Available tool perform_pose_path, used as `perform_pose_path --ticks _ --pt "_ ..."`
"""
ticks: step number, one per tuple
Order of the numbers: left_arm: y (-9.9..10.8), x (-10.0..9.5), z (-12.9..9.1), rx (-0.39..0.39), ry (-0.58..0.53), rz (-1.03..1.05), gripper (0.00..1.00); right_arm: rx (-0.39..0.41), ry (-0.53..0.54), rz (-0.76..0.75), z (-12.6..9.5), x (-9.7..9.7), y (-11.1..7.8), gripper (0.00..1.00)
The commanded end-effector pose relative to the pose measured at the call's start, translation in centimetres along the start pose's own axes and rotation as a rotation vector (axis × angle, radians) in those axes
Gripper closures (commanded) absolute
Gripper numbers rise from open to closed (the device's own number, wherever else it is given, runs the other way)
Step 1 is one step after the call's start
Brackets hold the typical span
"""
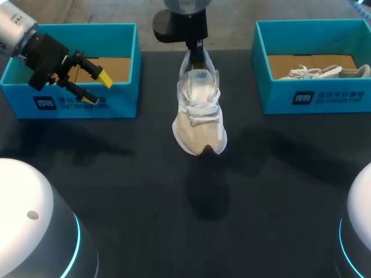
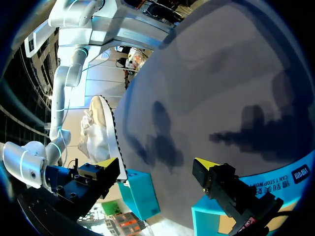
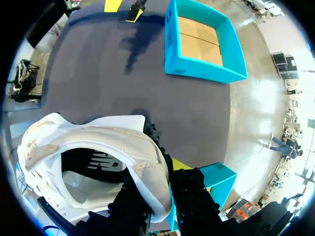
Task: Take the shoe out of the shoebox, open the shoe tongue, remove and reinsert the insole, then place the shoe into the shoebox
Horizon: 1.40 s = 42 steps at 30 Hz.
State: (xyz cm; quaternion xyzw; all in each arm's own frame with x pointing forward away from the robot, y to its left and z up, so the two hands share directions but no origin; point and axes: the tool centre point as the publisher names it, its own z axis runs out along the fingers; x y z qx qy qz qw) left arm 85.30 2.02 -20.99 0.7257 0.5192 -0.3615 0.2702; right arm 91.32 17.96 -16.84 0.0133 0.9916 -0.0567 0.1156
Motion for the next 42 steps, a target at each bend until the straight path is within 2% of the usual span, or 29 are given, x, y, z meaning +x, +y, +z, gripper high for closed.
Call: perform_pose_path --ticks 1,2,4,12,15,17,24,29,33,42 --pt "0.0 0.0 0.0 -0.001 0.003 0.001 0.0 -0.001 0.002 0.0 -0.1 -0.1 0.0 1.0" --pt "0.0 0.0 0.0 -0.001 0.003 0.001 0.0 -0.001 0.002 0.0 -0.1 -0.1 0.0 1.0" --pt "0.0 0.0 0.0 -0.001 0.003 0.001 0.0 0.028 0.0 0.03 0.4 -1.2 -1.3 1.0" --pt "0.0 0.0 0.0 -0.001 0.003 0.001 0.0 0.071 -0.074 0.071 0.5 -6.0 -7.8 1.0" --pt "0.0 0.0 0.0 -0.001 0.003 0.001 0.0 0.089 -0.083 0.069 0.9 -7.6 -9.6 1.0" --pt "0.0 0.0 0.0 -0.001 0.003 0.001 0.0 0.117 -0.09 0.053 1.4 -8.7 -10.7 1.0" --pt "0.0 0.0 0.0 -0.001 0.003 0.001 0.0 0.112 -0.1 0.022 2.4 -12.6 -14.0 1.0" --pt "0.0 0.0 0.0 -0.001 0.003 0.001 0.0 0.121 -0.097 -0.013 3.4 -15.4 -15.9 1.0" --pt "0.0 0.0 0.0 -0.001 0.003 0.001 0.0 0.118 -0.087 -0.019 3.8 -16.8 -16.8 1.0" --pt "0.0 0.0 0.0 -0.001 0.003 0.001 0.0 0.118 -0.088 -0.02 3.8 -17.0 -16.9 1.0"
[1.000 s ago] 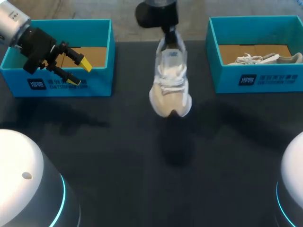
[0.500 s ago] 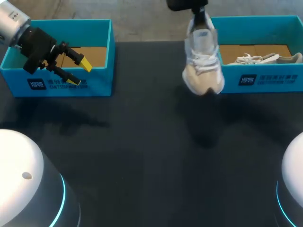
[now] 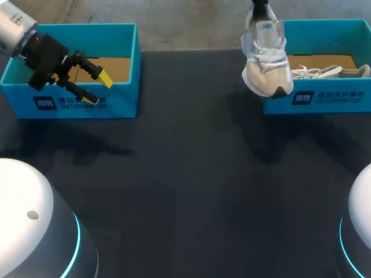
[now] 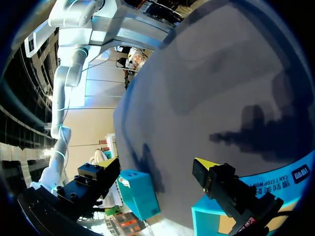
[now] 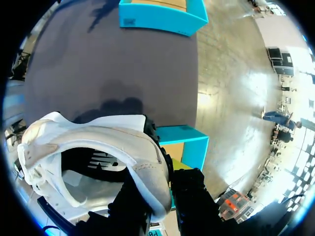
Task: Take the shoe out of the shoebox, open the shoe tongue, remove and reinsert the insole, then place the shoe into the shoebox
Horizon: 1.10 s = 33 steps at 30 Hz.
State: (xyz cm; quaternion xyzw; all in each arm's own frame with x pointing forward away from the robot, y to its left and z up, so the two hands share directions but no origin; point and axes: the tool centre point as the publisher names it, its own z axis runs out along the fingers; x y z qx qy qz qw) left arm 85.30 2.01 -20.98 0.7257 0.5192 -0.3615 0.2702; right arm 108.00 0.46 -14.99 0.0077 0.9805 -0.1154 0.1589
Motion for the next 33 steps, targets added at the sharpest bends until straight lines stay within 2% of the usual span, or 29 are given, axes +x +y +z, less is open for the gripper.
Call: perform_pose_path --ticks 1,17,30,33 --pt "0.0 0.0 0.0 -0.001 0.003 0.001 0.0 0.002 0.003 -0.001 -0.2 -0.1 0.0 1.0" --pt "0.0 0.0 0.0 -0.001 0.003 0.001 0.0 0.002 0.003 -0.001 -0.2 -0.1 0.0 1.0" --pt "0.0 0.0 0.0 -0.001 0.003 0.001 0.0 0.021 0.007 -0.035 2.5 -4.8 -6.5 1.0" --pt "0.0 0.0 0.0 -0.001 0.003 0.001 0.0 0.03 0.011 -0.042 3.1 -5.7 -7.4 1.0"
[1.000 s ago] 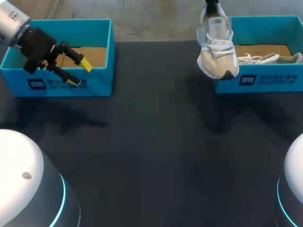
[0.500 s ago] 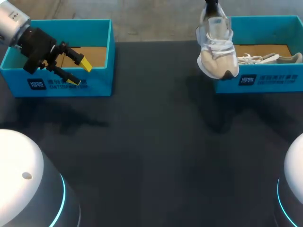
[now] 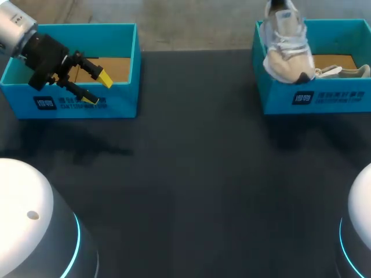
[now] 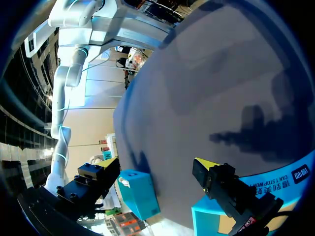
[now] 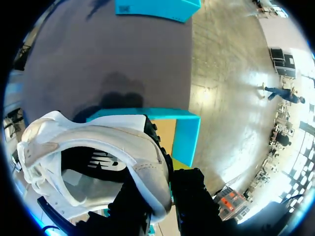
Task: Take the shoe out of the shoebox, open the shoe tongue, remove and reinsert the insole, then place the shoe into the shoebox
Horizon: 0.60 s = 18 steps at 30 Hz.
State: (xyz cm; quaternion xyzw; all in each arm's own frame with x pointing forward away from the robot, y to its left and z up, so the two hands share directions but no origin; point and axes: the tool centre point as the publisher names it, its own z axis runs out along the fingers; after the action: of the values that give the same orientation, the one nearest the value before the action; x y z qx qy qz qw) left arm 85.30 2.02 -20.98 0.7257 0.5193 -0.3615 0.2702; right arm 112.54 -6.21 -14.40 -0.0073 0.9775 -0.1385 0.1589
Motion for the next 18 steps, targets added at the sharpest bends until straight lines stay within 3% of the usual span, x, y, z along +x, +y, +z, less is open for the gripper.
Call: perform_pose_path --ticks 1,10,18 --pt "0.0 0.0 0.0 -0.001 0.003 0.001 0.0 -0.007 0.019 -0.005 1.1 -1.8 -1.5 1.0" --pt "0.0 0.0 0.0 -0.001 0.003 0.001 0.0 0.047 0.027 0.009 2.3 -4.8 -4.7 1.0" --pt "0.0 0.0 0.0 -0.001 0.003 0.001 0.0 0.071 0.032 0.005 2.8 -5.9 -6.0 1.0"
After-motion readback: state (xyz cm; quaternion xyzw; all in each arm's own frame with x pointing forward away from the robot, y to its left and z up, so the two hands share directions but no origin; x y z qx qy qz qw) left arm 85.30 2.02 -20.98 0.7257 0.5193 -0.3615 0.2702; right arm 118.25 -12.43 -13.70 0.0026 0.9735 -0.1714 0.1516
